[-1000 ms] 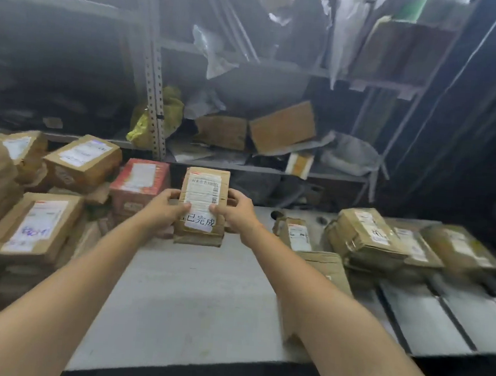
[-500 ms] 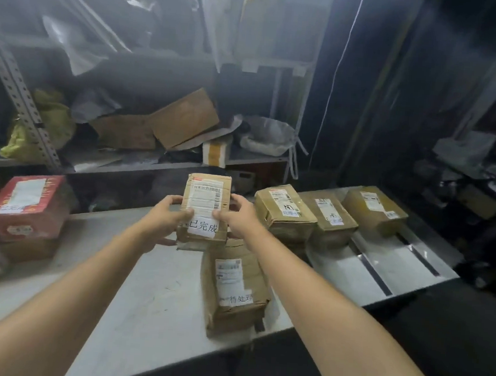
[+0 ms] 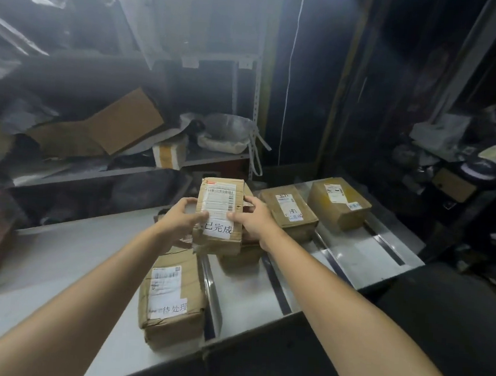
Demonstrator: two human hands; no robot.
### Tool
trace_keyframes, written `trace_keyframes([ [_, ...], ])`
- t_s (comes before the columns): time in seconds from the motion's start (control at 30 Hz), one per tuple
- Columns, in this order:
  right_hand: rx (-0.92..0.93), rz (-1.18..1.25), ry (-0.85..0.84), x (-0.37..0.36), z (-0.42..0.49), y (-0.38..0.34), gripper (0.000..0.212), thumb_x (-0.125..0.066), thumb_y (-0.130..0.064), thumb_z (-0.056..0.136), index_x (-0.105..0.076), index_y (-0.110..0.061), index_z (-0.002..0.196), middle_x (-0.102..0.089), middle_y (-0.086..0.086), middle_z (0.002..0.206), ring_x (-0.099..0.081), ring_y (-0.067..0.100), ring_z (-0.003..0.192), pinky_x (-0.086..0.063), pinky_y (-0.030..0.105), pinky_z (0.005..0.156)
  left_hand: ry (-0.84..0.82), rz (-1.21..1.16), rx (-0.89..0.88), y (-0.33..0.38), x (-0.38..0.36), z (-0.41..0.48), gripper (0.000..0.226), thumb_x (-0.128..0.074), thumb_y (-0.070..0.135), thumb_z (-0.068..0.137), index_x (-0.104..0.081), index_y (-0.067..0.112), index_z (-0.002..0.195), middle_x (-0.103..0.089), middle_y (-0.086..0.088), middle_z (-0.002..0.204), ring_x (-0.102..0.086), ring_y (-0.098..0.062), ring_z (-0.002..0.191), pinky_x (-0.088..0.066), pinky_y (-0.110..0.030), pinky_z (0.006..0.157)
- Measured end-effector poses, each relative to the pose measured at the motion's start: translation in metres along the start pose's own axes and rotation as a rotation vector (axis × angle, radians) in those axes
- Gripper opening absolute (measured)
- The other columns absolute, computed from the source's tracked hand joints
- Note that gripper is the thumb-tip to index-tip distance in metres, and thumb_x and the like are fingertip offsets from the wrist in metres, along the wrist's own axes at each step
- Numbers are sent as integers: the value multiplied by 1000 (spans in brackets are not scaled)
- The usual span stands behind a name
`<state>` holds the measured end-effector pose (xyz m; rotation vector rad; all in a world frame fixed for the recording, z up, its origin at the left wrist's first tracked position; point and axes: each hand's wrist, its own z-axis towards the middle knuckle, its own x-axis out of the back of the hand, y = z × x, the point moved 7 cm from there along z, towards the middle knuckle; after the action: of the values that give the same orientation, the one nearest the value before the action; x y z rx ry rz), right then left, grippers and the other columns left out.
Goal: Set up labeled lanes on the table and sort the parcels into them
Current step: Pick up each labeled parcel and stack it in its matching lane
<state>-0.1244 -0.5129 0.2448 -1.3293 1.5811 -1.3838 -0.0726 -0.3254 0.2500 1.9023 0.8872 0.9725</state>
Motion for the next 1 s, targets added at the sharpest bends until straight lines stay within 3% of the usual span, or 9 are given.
trace_keyframes([
  [0.07, 1, -6, 28, 18, 6, 4, 73, -74, -8, 88, -37, -18, 150, -55, 8, 141, -60, 10, 93, -52, 21, 66, -29, -3, -3, 8, -16, 8, 52, -66, 32, 95, -39, 30, 140, -72, -7, 108, -74, -27, 90, -62, -43, 70],
  [0.17, -1, 1, 76, 40, 17, 4, 76, -76, -8, 86, -38, -17, 150, -55, 7, 142, -62, 12, 96, -59, 33, 82, -69, -21, -17, 20, -36, 23, 55, -65, 29, 97, -36, 33, 143, -73, -5, 105, -73, -22, 84, -58, -37, 56],
  [0.27, -8, -26, 125, 58, 30, 3, 78, -79, -10, 84, -38, -18, 150, -53, 6, 143, -59, 19, 112, -56, 39, 93, -117, -35, -30, 31, -53, 40, 57, -66, 26, 96, -38, 40, 144, -71, -3, 115, -70, -23, 94, -60, -41, 68],
  [0.43, -34, -42, 181, 91, 49, -4, 80, -79, -12, 84, -37, -24, 151, -53, 4, 142, -65, 19, 103, -62, 41, 80, -191, -22, -83, 58, -76, 72, 61, -64, 21, 98, -37, 33, 151, -68, 2, 116, -66, -12, 82, -54, -29, 59],
  [0.5, -39, -66, 217, 108, 58, -8, 80, -79, -13, 84, -37, -26, 151, -50, 4, 146, -64, 19, 105, -62, 38, 75, -219, -15, -78, 68, -87, 86, 68, -67, 24, 96, -31, 36, 153, -68, -1, 121, -68, -16, 81, -56, -34, 60],
  [0.57, -51, -79, 246, 128, 68, -7, 81, -79, -13, 83, -37, -29, 150, -49, 6, 147, -64, 23, 113, -62, 44, 82, -238, -17, -60, 78, -103, 100, 81, -69, 26, 93, -21, 39, 156, -66, -4, 127, -69, -23, 90, -58, -40, 66],
  [0.63, -63, -87, 248, 148, 80, -7, 80, -78, -11, 84, -38, -31, 150, -51, 7, 146, -66, 24, 110, -62, 44, 80, -266, -23, -49, 88, -121, 113, 87, -70, 25, 93, -14, 38, 158, -65, -4, 129, -68, -28, 103, -58, -43, 74],
  [0.77, -86, -98, 211, 186, 115, 0, 79, -78, -8, 84, -39, -30, 149, -55, 5, 140, -68, 21, 103, -63, 43, 75, -266, -21, -46, 101, -156, 147, 61, -66, 23, 96, -36, 39, 147, -71, 0, 115, -71, -25, 96, -59, -49, 85],
  [1.0, -127, -136, 47, 241, 222, 30, 77, -79, -8, 83, -42, -32, 146, -59, 4, 136, -70, 19, 99, -63, 38, 67, -155, -111, 51, 108, -214, 223, 63, -63, 24, 98, -31, 37, 150, -69, -1, 114, -71, -23, 94, -60, -39, 64],
])
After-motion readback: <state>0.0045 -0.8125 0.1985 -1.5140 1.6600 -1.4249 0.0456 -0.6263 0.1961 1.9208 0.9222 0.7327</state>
